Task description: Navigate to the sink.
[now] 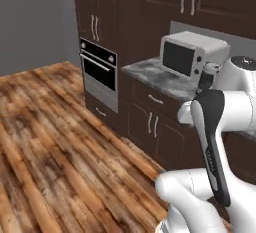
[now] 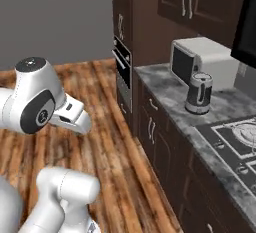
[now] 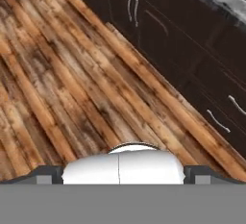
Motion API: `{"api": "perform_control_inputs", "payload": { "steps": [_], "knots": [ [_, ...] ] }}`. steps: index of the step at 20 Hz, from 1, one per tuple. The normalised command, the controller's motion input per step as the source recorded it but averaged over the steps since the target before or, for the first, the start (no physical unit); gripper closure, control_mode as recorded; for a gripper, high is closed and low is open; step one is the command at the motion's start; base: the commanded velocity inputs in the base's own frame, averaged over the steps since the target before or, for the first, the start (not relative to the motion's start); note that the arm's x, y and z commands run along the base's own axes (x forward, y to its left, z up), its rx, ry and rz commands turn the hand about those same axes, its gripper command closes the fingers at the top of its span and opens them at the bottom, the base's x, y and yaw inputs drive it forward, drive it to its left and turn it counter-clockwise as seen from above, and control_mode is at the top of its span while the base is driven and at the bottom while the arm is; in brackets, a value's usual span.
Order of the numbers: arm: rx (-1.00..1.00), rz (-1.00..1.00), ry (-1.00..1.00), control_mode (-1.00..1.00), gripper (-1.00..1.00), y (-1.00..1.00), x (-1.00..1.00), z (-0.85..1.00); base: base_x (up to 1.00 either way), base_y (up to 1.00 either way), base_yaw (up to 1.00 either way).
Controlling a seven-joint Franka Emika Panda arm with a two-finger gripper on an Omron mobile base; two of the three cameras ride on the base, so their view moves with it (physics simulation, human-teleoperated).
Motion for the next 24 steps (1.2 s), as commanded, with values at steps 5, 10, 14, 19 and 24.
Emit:
{"api": "perform_control_inputs", "payload": {
  "steps": [5,10,14,19,24],
  "knots": [
    [0.0,0.0,0.0,1.0,-1.0,0.0,0.0,0.0,-0.16,0.0,1.0],
    [0.0,0.0,0.0,1.0,-1.0,0.0,0.0,0.0,-0.15,0.0,1.0],
    [0.0,0.0,0.0,1.0,-1.0,0.0,0.0,0.0,-0.07,0.0,1.0],
    [0.0,0.0,0.0,1.0,-1.0,0.0,0.0,0.0,-0.07,0.0,1.0],
    [0.0,0.0,0.0,1.0,-1.0,0.0,0.0,0.0,-0.07,0.0,1.0]
  ]
}}
